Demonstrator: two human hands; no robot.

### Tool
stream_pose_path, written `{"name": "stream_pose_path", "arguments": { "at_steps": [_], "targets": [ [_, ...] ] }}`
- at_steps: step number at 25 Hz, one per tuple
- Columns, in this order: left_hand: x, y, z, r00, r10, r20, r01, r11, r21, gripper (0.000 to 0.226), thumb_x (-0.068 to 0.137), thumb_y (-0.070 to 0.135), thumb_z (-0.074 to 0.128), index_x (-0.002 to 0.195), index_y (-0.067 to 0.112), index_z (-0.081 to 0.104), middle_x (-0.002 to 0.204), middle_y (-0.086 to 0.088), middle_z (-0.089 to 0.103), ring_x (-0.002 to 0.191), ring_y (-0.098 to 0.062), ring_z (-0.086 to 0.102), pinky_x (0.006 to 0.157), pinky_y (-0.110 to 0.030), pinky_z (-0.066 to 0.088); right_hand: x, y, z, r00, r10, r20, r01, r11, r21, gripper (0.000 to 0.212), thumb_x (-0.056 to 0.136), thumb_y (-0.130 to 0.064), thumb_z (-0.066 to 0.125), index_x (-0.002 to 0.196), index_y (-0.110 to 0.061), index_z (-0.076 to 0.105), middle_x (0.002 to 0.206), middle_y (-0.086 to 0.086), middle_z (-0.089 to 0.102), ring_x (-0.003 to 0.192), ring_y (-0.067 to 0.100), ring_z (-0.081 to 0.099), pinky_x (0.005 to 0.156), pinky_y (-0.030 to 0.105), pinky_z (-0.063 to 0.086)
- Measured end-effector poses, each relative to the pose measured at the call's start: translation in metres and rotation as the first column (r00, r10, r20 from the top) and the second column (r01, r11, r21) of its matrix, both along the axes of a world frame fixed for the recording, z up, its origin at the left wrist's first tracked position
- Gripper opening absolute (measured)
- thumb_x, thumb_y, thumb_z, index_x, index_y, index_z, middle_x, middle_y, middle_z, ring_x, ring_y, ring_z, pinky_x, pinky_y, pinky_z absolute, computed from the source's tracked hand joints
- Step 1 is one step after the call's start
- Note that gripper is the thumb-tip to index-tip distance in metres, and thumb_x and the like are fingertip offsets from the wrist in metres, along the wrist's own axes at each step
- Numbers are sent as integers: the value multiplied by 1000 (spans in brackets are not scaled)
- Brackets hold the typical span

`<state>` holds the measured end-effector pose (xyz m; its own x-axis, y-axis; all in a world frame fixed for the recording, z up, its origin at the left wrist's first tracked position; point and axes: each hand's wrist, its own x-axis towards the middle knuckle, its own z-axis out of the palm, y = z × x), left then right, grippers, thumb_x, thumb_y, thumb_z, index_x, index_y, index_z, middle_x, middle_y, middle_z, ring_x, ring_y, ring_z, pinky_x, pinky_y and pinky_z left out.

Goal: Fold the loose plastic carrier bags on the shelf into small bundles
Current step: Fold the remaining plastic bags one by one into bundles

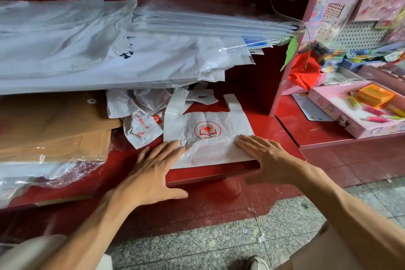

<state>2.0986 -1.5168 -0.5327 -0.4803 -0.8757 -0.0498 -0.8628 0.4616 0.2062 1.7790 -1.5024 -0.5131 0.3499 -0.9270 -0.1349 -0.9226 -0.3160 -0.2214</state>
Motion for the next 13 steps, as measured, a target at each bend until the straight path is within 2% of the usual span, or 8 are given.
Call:
{"name": "stream_pose_path", "arguments": {
  "at_steps": [1,2,4,5,6,9,11,13],
  "targets": [
    [3,0,0,998,-8,69,10,1000,-29,107,71,78,58,153,42,0,157,24,-6,142,3,-3,117,-35,5,-1,2,-2,996,28,-80,-28,1000,1,105,75,-57,71,156,-31,8,159,-19,6,145,7,11,117,40,16],
    [6,1,1,996,-21,82,27,997,-73,105,72,73,64,154,40,7,158,23,5,142,-2,9,113,-34,11,-5,3,-4,996,33,-89,-38,998,-58,98,73,-54,72,154,-30,22,156,-18,23,138,9,27,112,39,27],
    [10,6,8,998,-60,-31,54,985,-164,85,68,64,70,144,37,42,141,24,40,128,-10,39,100,-31,26,-13,4,0,991,14,134,2,993,-119,57,73,-49,69,125,-26,63,119,-15,60,104,8,54,88,39,48],
    [13,8,10,988,-44,-147,18,984,-175,69,66,61,71,130,38,58,125,27,51,115,-10,50,93,-30,31,-15,4,4,958,-44,285,71,994,-83,33,76,-41,71,101,-19,73,93,-13,64,82,6,57,73,37,50],
    [17,9,12,961,27,-277,-66,989,-132,53,67,57,71,117,39,66,111,28,57,103,-7,57,87,-28,36,-18,3,6,886,-138,442,144,989,21,19,80,-32,73,80,-13,72,72,-11,59,65,7,51,61,37,45],
    [14,5,15,752,370,-546,-289,929,232,25,78,32,78,100,35,68,95,17,69,90,-5,63,79,-26,45,-19,2,11,698,-349,626,321,933,162,38,90,-19,68,55,-12,55,54,-5,38,47,7,31,47,25,26],
    [6,3,14,645,463,-607,-333,886,322,23,81,18,76,98,30,66,84,10,73,84,-9,67,73,-27,46,-13,-4,9,696,-402,595,430,897,103,41,92,-20,64,55,-14,47,51,-6,34,42,5,27,42,22,20],
    [-1,3,13,594,529,-607,-383,849,365,29,83,15,73,105,30,62,80,8,74,82,-11,68,69,-27,45,-9,-10,3,759,-399,514,453,891,23,40,93,-23,61,57,-12,47,52,-4,38,47,11,35,46,28,25]
  ]
}}
